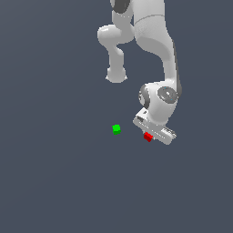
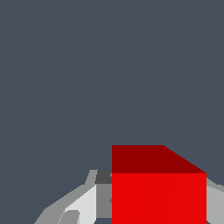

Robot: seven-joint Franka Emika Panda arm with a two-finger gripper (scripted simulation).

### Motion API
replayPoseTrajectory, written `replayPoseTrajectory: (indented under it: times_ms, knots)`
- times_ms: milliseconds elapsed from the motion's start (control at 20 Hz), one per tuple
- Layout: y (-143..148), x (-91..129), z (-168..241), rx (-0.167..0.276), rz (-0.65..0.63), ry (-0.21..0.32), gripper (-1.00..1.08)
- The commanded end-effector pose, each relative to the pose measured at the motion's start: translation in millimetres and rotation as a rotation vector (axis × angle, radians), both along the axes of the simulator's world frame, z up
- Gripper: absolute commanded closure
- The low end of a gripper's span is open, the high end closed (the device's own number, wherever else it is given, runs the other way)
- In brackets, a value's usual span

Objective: Stack the red cube on top of the green cube.

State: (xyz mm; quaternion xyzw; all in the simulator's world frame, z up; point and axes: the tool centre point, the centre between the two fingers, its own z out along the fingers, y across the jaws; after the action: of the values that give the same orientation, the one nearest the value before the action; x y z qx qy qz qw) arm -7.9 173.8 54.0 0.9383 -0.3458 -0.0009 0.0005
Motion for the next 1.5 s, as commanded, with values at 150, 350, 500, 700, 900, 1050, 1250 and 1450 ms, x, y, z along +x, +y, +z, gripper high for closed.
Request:
replayPoseTrajectory:
  times_ms: [150, 350, 500, 700, 900, 1050, 1250, 1450]
  knots:
    - [0, 0, 39, 0.001, 0.000, -0.002, 1.08]
    - [0, 0, 58, 0.001, 0.000, -0.002, 1.08]
    - [0, 1, 65, 0.001, 0.000, -0.002, 1.08]
    - [0, 1, 64, 0.001, 0.000, -0.003, 1.08]
    - [-6, -1, 62, 0.001, 0.000, -0.003, 1.08]
    - [-17, -5, 59, 0.001, 0.000, -0.003, 1.08]
    - [-39, -13, 52, 0.001, 0.000, -0.003, 1.08]
    - [-73, -26, 41, 0.001, 0.000, -0.003, 1.08]
